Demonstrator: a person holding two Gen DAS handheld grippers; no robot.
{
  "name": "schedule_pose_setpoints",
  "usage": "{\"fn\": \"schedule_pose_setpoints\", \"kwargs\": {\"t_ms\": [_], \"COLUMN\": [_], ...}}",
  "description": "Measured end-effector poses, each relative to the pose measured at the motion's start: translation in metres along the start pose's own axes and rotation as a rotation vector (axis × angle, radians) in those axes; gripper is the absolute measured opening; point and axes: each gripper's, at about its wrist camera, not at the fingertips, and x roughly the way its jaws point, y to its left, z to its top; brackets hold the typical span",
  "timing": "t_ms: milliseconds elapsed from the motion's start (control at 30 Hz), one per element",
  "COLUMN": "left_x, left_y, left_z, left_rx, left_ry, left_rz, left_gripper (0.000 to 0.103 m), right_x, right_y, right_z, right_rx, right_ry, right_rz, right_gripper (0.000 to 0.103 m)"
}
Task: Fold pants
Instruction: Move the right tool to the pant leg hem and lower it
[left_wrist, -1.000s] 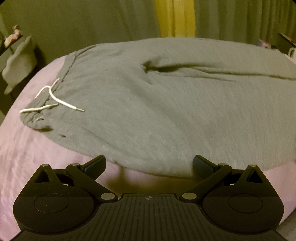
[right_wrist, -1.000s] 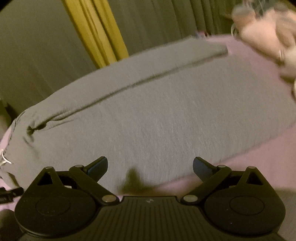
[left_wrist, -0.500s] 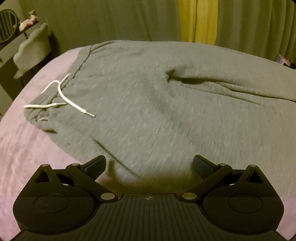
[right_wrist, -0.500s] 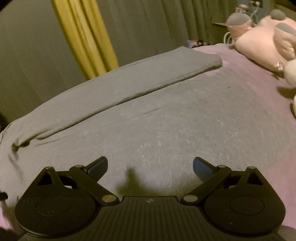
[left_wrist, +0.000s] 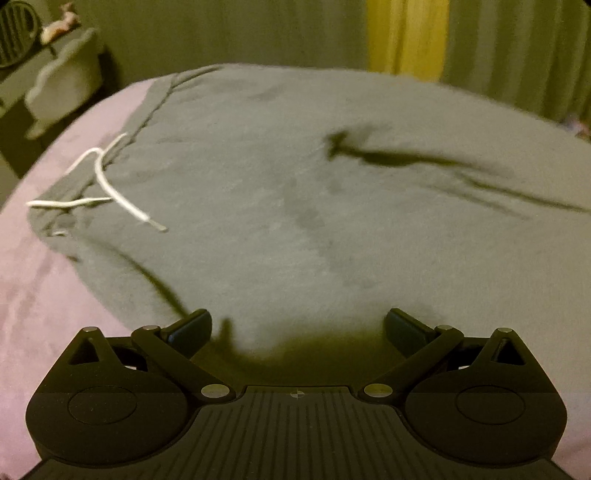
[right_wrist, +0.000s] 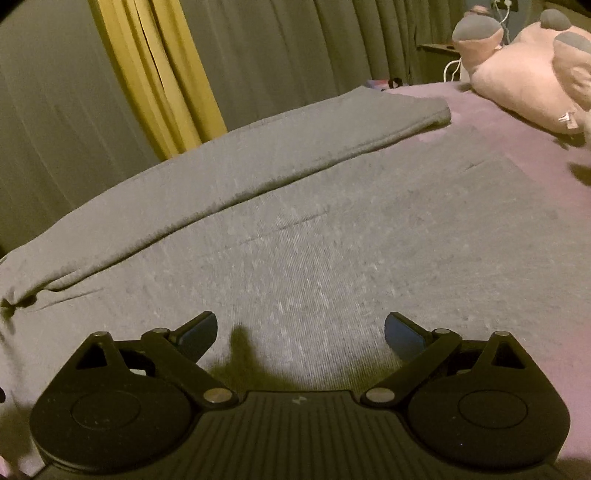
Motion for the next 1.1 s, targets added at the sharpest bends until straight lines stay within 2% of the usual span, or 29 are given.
{"fn": "schedule_pose_setpoints", "kwargs": {"t_ms": [33, 100, 167, 233, 333, 433, 533, 633, 700, 767, 933, 1000, 1033, 1067, 1100], "left_x": [0.001, -0.001, 0.000, 0.006, 0.017, 0.023, 0.028, 0.033, 0.037, 0.041, 0.047, 0.047, 0.047, 0.047, 0.046], "left_y": [0.001, 0.000, -0.006, -0.016, -0.024, -0.024, -0.021, -0.021, -0.020, -0.018, -0.012, -0.013, -0.014, -0.016, -0.018], "left_z": [0.002, 0.007, 0.011, 0.012, 0.009, 0.010, 0.010, 0.010, 0.010, 0.011, 0.011, 0.011, 0.010, 0.010, 0.008], "left_rx": [-0.002, -0.020, -0.024, -0.001, 0.021, 0.008, -0.018, -0.022, -0.024, -0.042, -0.081, -0.078, -0.073, -0.068, -0.061], "left_ry": [0.004, -0.027, -0.074, -0.116, -0.133, -0.140, -0.159, -0.176, -0.173, -0.174, -0.177, -0.184, -0.188, -0.193, -0.198], "left_rz": [0.000, 0.001, 0.042, 0.099, 0.164, 0.170, 0.170, 0.172, 0.163, 0.146, 0.118, 0.124, 0.131, 0.138, 0.146], "left_gripper": [0.103, 0.103, 0.103, 0.103, 0.103, 0.103, 0.103, 0.103, 0.103, 0.103, 0.103, 0.103, 0.103, 0.103, 0.103], "right_x": [0.002, 0.003, 0.006, 0.018, 0.050, 0.103, 0.164, 0.218, 0.248, 0.273, 0.308, 0.307, 0.308, 0.304, 0.300], "right_y": [0.000, 0.001, 0.003, 0.009, 0.023, 0.049, 0.070, 0.087, 0.097, 0.099, 0.088, 0.093, 0.093, 0.092, 0.088], "right_z": [0.003, 0.012, 0.036, 0.079, 0.152, 0.222, 0.267, 0.291, 0.299, 0.300, 0.292, 0.287, 0.288, 0.288, 0.290], "right_rx": [0.004, -0.020, -0.044, -0.062, -0.029, -0.031, 0.027, 0.071, 0.048, 0.059, 0.160, 0.141, 0.119, 0.088, 0.072], "right_ry": [0.012, 0.016, -0.002, -0.023, -0.033, -0.041, 0.029, 0.069, 0.090, 0.131, 0.181, 0.153, 0.151, 0.140, 0.135], "right_rz": [0.000, 0.002, -0.017, -0.023, -0.041, -0.090, -0.095, -0.169, -0.216, -0.220, -0.334, -0.350, -0.357, -0.355, -0.337], "right_gripper": [0.091, 0.090, 0.090, 0.089, 0.080, 0.078, 0.079, 0.082, 0.091, 0.093, 0.094, 0.086, 0.070, 0.048, 0.036]}}
